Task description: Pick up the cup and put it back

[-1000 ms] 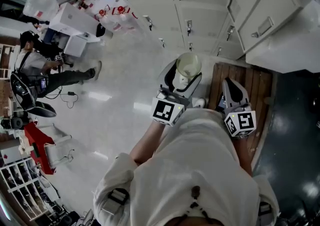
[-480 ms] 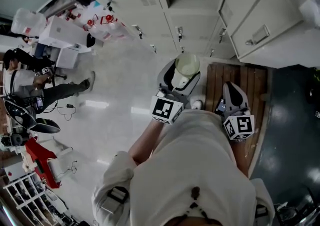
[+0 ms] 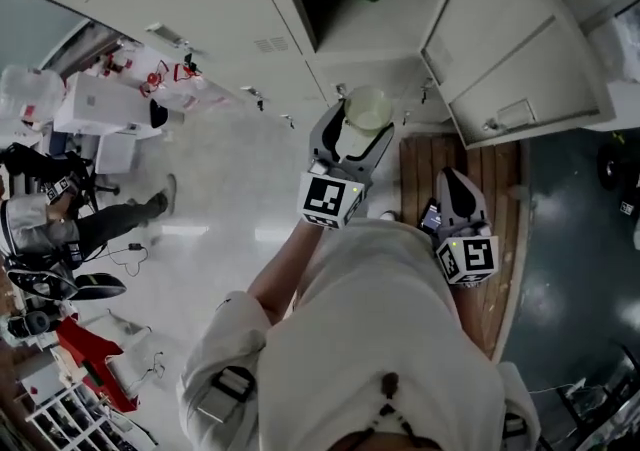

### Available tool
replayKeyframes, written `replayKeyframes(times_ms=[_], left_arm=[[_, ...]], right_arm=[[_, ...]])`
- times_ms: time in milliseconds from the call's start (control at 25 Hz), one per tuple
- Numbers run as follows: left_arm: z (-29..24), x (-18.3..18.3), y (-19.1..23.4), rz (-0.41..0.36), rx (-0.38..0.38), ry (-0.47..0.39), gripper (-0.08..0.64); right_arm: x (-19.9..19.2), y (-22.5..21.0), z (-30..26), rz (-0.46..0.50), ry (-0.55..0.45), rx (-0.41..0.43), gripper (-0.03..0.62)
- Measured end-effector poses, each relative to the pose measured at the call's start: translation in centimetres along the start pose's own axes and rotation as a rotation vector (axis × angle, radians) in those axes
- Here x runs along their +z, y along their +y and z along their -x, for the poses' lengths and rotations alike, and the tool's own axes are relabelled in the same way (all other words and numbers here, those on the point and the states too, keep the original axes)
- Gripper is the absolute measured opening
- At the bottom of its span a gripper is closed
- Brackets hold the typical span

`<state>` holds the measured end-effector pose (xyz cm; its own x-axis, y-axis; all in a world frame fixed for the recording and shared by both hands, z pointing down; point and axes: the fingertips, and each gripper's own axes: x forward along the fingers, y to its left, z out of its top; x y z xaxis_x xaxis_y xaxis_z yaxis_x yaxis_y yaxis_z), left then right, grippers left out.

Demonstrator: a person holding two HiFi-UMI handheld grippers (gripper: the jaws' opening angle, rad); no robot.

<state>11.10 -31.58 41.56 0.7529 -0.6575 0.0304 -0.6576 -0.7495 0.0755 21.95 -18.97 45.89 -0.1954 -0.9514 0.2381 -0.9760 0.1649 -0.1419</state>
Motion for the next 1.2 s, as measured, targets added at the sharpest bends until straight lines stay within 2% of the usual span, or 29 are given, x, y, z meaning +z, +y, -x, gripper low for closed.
replayKeyframes(times_ms=[240,600,760,1200], left_arm=[[-6.4,-0.1,3.7,-0.038,-0.05,-0.022,0.342],[-15.3,-1.7,8.4,-0.081,-0.038,0.029,0.342],[-18.0,-2.3,9.0,-0.103,-0.066,0.048,0.342],[-22.5,-3.8,11.3,-0.117,-0.09,0.078,0.342]], right_arm=[[0.4,-0.3,-2.8,-0.008,0.011,-0.071,0.026],[0.9,-1.6,-4.6,-0.033,0.015,-0.213,0.026],[0.9,-2.2,-5.1,-0.048,0.013,-0.27,0.026],[1.0,-3.2,-7.0,-0.056,0.035,-0.334,0.026]])
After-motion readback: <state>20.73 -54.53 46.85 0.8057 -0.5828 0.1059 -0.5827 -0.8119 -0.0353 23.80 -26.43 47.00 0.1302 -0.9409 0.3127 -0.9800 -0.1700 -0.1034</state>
